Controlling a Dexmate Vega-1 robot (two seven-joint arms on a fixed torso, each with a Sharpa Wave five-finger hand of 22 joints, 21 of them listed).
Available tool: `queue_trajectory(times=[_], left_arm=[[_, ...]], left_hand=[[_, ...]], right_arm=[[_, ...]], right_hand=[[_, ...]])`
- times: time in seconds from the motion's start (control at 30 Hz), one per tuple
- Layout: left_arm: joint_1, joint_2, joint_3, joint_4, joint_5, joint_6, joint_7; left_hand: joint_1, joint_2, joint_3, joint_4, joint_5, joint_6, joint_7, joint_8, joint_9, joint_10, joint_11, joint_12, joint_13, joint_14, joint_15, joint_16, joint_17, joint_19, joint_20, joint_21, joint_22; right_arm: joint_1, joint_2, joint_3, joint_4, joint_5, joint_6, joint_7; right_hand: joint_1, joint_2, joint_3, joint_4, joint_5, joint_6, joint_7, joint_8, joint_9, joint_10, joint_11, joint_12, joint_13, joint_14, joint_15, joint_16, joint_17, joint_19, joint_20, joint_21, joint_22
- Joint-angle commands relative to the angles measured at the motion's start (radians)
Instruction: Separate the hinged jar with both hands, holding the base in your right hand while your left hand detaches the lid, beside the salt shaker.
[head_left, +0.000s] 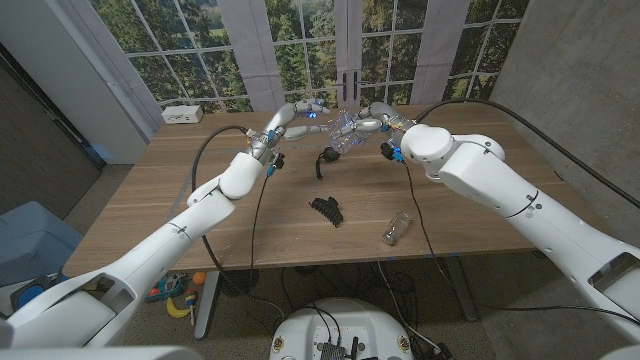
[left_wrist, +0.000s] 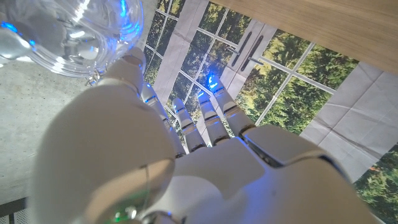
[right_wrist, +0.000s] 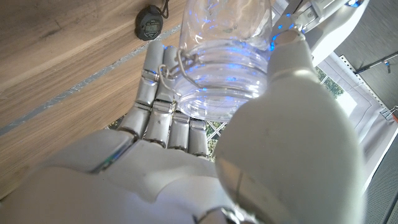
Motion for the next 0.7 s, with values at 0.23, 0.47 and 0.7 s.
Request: queue_trajectory(times=[0.23,0.47,0.7], left_arm=[[-0.017,-0.021,0.014,0.021,-0.049,-0.069,-0.080],[-0.023,-0.010,0.022,0.017,-0.078,-0.080,-0.142],[-0.036,0.023,0.032,0.005,-0.135,-0.103,-0.260]], left_hand=[[0.035,-0.009,-0.028,0.010,-0.060,0.056,0.000,-0.007,0.000,0.019,0.002,0.007,0.014,0.011,-0.168,0.006,0.004,0.005,-0.010,0.002,0.001],[0.034,-0.004,-0.044,0.013,-0.066,0.065,0.000,-0.019,0.000,0.006,0.000,0.000,0.016,0.010,-0.168,0.006,0.005,-0.001,-0.006,-0.004,0.001],[0.021,0.050,-0.040,0.033,-0.067,0.076,-0.001,-0.031,-0.006,0.000,0.003,-0.003,0.018,0.006,-0.161,0.010,0.012,-0.009,0.008,-0.007,0.004]], right_arm=[[-0.002,-0.038,0.018,-0.011,0.052,0.055,0.063],[-0.010,-0.042,0.026,-0.019,0.059,0.054,0.052],[-0.010,-0.035,0.031,-0.013,0.071,0.032,0.034]], right_hand=[[0.238,0.246,0.141,0.064,0.006,0.198,-0.161,0.002,0.005,0.187,-0.184,-0.004,0.006,0.237,-0.333,0.000,0.003,-0.053,-0.149,0.008,0.001],[0.238,0.245,0.143,0.064,0.007,0.198,-0.161,0.000,0.006,0.189,-0.184,-0.007,0.009,0.237,-0.333,0.000,0.004,-0.055,-0.149,0.010,0.001],[0.238,0.245,0.145,0.064,0.007,0.195,-0.159,-0.002,0.007,0.188,-0.185,-0.010,0.012,0.238,-0.333,-0.001,0.004,-0.057,-0.148,0.013,0.001]])
